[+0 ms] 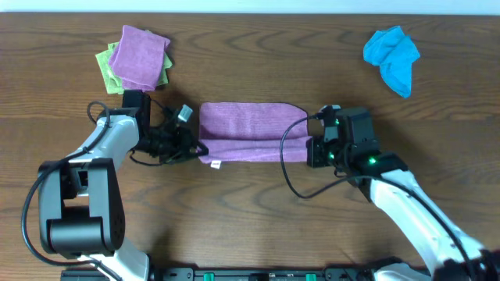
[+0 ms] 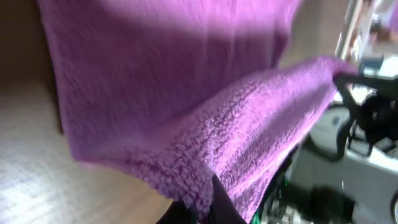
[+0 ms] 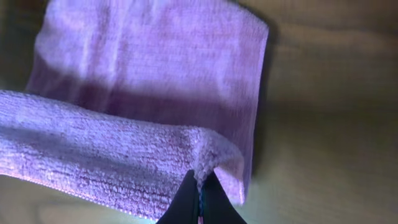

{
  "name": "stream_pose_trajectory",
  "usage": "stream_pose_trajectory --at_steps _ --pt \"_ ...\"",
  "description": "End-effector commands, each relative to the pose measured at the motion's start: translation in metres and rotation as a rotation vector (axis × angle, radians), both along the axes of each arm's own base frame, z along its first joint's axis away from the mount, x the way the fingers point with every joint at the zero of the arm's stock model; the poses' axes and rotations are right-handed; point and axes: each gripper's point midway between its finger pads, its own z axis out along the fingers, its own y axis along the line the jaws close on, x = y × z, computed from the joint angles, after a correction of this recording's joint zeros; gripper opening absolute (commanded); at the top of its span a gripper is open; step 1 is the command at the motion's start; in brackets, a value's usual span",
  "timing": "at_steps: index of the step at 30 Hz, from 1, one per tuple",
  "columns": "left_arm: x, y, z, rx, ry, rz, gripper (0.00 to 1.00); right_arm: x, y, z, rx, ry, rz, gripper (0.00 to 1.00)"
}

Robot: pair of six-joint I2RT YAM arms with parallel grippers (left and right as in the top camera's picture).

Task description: Fold the cloth

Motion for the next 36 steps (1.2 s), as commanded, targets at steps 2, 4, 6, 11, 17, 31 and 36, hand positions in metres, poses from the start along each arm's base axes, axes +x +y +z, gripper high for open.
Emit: stream_pose_trajectory --at_steps 2,4,6,11,17,31,36 --pt "0.024 0.013 -0.003 0.058 0.019 0.139 0.06 0.018 -0.010 -0.013 -0.048 -0.029 -0.051 0.01" --pt "0.035 0.014 -0.001 0.059 -0.011 0.168 0.06 0.027 -0.010 -0.015 -0.052 -0.054 -0.061 0.01" --pt "0.046 0.018 -0.002 0.078 -0.035 0.205 0.06 0.036 -0.013 -0.017 -0.068 -0.084 -0.082 0.01" --pt "0.078 0.023 0.007 0.076 -0.151 0.269 0.06 0.056 -0.020 -0.023 -0.092 -0.136 -0.124 0.01" --pt "0.102 0.029 0.012 0.118 -0.239 0.325 0.06 0.068 -0.020 -0.026 -0.082 -0.168 -0.133 0.01" --pt "0.125 0.033 -0.014 0.237 -0.305 0.367 0.05 0.084 -0.020 -0.051 -0.095 -0.183 -0.150 0.01" --pt "0.130 0.033 -0.036 0.242 -0.287 0.368 0.06 0.086 -0.023 -0.062 -0.116 -0.172 -0.161 0.02"
